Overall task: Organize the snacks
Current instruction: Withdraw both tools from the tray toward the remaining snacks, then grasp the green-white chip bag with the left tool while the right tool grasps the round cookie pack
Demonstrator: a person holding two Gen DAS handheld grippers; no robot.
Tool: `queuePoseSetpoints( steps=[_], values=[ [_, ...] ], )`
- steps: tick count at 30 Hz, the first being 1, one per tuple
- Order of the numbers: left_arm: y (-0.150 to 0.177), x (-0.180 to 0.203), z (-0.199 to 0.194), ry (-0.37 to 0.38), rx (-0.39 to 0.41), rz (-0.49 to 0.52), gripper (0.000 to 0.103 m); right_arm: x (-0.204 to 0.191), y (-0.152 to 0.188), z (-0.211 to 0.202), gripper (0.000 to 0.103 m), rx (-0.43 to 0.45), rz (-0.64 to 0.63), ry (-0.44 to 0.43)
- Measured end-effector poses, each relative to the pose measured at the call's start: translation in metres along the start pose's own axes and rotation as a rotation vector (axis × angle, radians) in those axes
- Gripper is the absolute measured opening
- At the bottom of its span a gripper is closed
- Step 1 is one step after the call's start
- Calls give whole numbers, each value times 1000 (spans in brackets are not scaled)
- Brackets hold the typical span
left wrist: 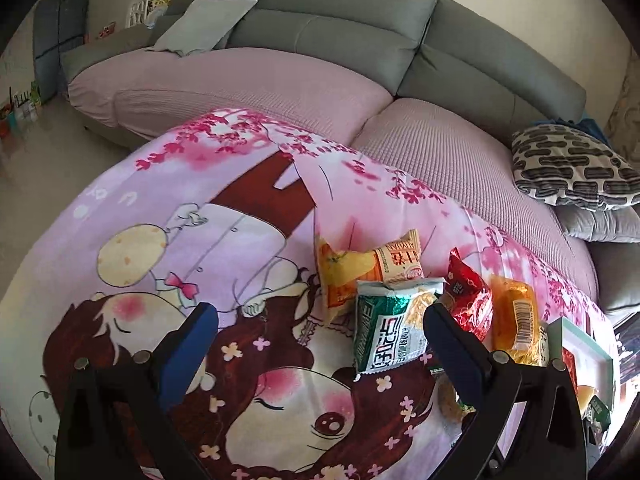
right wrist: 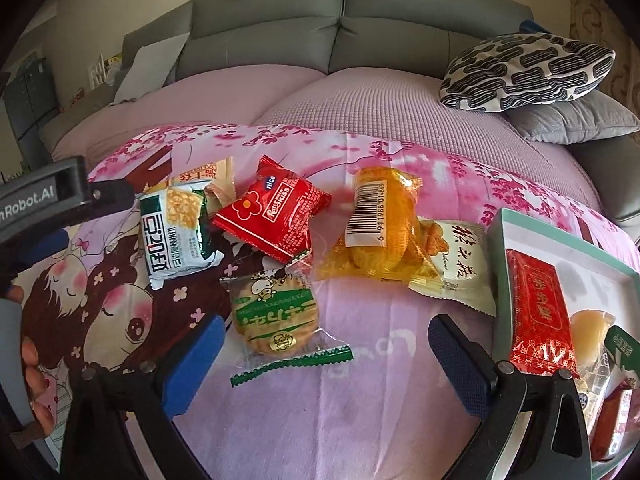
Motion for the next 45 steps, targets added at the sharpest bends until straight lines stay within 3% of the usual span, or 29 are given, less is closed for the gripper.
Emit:
queuePoseSetpoints(
  steps=[5,10,22,23,25,33,45],
  values=[
    [8,13,20,21,-76,37,102,-9,1,9,100,-15,-40,8],
    [11,19,29,-52,-75,62,102,-10,2,15,97,-21,-58,20],
    [10,42,40,-53,-84,131,97,-16,1,23,82,-34,-81,10],
    [10,43,41,-56,-84,134,96,-16,1,23,80,-34,-80,2],
    [11,44,44,-52,-98,131,74,-17,1,23,76,-32,-82,-6],
    [16,43,49,42,-143,93,55,-18,1,21,66,-17,-75,-37],
    [21,45,34,87,-152,86,54,-11,0,10,64,0,-28,-100]
  ],
)
Point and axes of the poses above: each gripper's, at about its wrist camera, not at the fingertips, and z roughly the way its jaws point, x to its right, y to its underside, the point moved 7 cm from there along z, roughly the way its jaws point, and after that the axes turned 13 degrees about -x, right-handed, at the moved point
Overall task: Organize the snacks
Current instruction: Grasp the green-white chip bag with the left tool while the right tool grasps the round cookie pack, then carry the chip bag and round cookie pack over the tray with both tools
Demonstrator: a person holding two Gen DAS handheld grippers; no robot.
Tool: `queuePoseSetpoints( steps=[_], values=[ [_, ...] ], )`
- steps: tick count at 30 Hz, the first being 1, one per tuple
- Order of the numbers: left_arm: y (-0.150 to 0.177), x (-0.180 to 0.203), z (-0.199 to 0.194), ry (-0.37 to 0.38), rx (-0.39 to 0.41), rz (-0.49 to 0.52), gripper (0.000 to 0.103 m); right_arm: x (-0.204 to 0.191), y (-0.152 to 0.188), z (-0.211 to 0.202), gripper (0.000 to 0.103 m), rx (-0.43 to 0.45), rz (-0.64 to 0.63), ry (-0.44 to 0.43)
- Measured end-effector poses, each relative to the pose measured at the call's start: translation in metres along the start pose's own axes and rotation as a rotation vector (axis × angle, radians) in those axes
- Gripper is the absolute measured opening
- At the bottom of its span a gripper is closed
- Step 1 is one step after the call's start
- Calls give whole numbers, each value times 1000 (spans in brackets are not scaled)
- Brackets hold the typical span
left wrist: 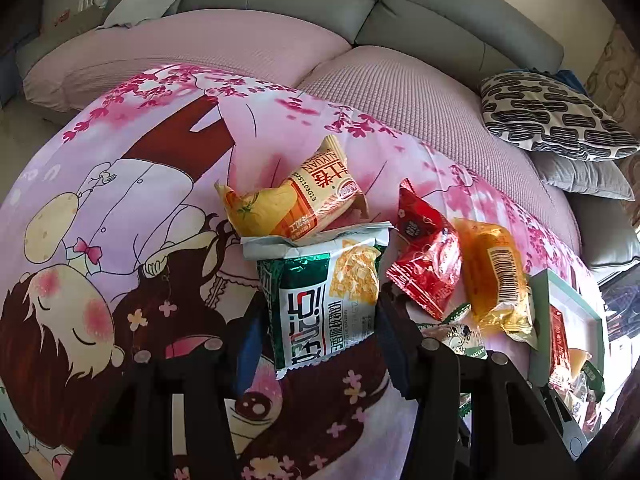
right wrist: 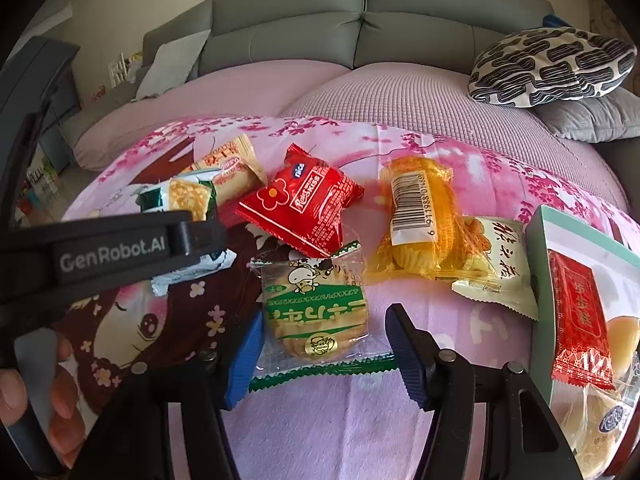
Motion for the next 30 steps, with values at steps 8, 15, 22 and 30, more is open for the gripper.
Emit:
queuePoseSetpoints(
  steps=[8,15,22,30],
  values=[
    [2,4,-25,18,40,6,54,3,-4,-25,64,53,16,-18],
    [2,6,-42,20,70,10,54,7,-7,-46,64,91,28,-23],
    [4,17,-49,22,83,30,54,18,-6,-54,64,97,50,-18],
    [5,44,-57,42,99,75,54,49,-3,-68,64,120,118,1]
  ],
)
Point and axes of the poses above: each gripper's, at about its wrist camera, not at the fingertips, and z roughly the way its jaws point, x to its right, y to its underside, the point moved 7 cm from there along z, roughly the way its jaws point, and after that the axes turned 13 degrees about -x, right-handed, at the moved point
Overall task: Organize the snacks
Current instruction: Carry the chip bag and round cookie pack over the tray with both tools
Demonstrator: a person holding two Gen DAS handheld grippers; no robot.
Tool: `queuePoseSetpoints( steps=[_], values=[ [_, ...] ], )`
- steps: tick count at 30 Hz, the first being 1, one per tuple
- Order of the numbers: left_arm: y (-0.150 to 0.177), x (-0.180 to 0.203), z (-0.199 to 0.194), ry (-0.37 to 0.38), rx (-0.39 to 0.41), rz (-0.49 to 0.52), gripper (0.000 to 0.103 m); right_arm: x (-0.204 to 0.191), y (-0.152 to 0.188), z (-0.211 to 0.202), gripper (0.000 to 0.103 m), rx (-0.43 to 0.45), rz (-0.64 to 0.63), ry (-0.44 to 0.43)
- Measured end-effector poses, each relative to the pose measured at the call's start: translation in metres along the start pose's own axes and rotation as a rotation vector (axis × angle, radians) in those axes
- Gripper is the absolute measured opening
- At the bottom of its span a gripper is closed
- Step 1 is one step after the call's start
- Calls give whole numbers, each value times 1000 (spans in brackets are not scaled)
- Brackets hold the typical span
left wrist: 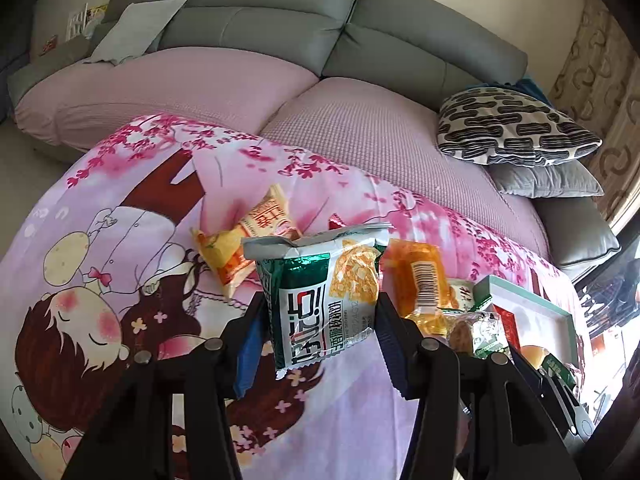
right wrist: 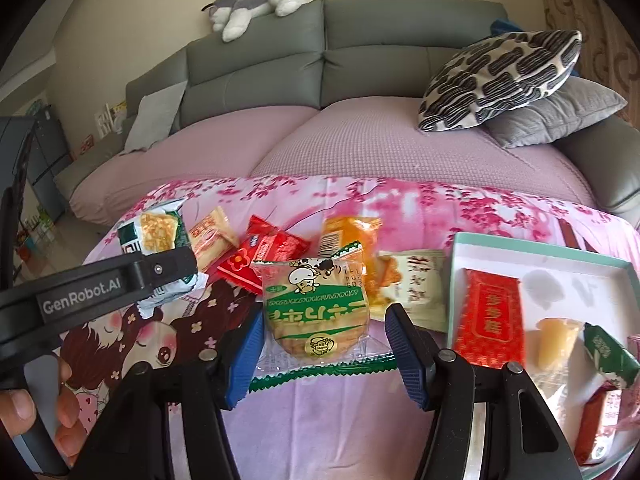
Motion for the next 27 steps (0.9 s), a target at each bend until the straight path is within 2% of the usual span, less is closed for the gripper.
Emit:
queuePoseSetpoints(
  steps=[14,27],
  values=[
    [7,74,1,65,-9,127,54,94,0,-44,64,84,193,116],
    [24,144,11,112,-39,270,54,190,13,-83,64,145,379,270]
  ],
)
Point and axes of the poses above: each gripper's, at about its wrist camera, not at the fingertips, and z roughly the way its jaws point, x to its right, y to its underside, the point moved 7 cm from there along z, roughly the way its jaws point, and after that the axes turned 13 degrees about -x, right-handed, at the moved point
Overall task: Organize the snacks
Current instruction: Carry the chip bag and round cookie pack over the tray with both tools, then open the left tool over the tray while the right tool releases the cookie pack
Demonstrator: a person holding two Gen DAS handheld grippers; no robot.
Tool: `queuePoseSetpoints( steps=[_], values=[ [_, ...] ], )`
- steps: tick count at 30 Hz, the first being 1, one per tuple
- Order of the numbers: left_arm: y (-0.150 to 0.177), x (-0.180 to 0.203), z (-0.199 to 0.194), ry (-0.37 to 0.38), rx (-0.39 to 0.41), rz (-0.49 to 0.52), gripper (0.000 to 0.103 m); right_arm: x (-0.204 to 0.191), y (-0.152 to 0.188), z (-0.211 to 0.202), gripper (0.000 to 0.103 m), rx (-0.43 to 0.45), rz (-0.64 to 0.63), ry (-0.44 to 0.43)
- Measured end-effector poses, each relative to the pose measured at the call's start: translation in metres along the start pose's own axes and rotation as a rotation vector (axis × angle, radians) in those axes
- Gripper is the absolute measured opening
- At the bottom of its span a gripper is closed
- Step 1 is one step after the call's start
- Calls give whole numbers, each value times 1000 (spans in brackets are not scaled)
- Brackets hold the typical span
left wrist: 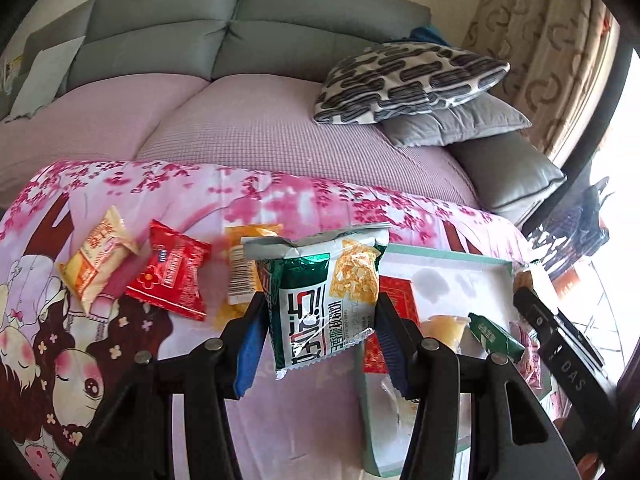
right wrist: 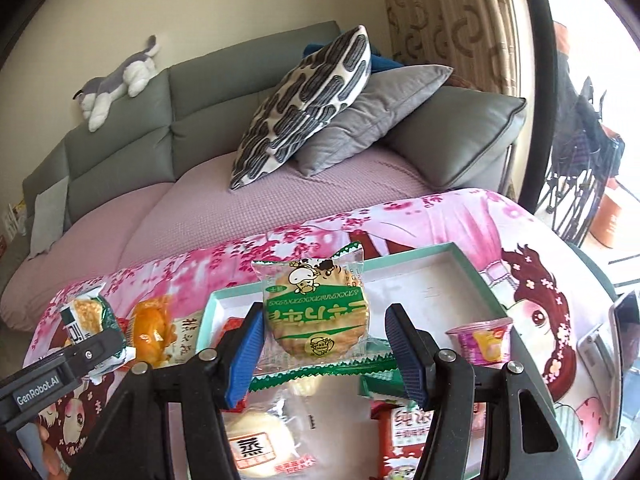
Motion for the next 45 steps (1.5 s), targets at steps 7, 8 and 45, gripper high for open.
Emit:
queuePoseSetpoints(
  steps=[7,8,45],
  values=[
    [2,20,11,-15,-30,50,54,35,-3,-4,64,16,68,25],
    [2,23,13,-14,-33,56,54,39,-4,-4,63,17,76,30],
    [-22,117,121,-21,-269,177,54,89,8,64,64,-132,128,49]
  ],
)
Point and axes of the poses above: each gripper's, at about its wrist camera, not at the fingertips, and z roughly the way its jaws point, x to its right, y to its underside, the point moved 7 cm from there along z, roughly the way its jaws point, and after that the axes turned 13 degrees about -x, right-handed, at the moved point
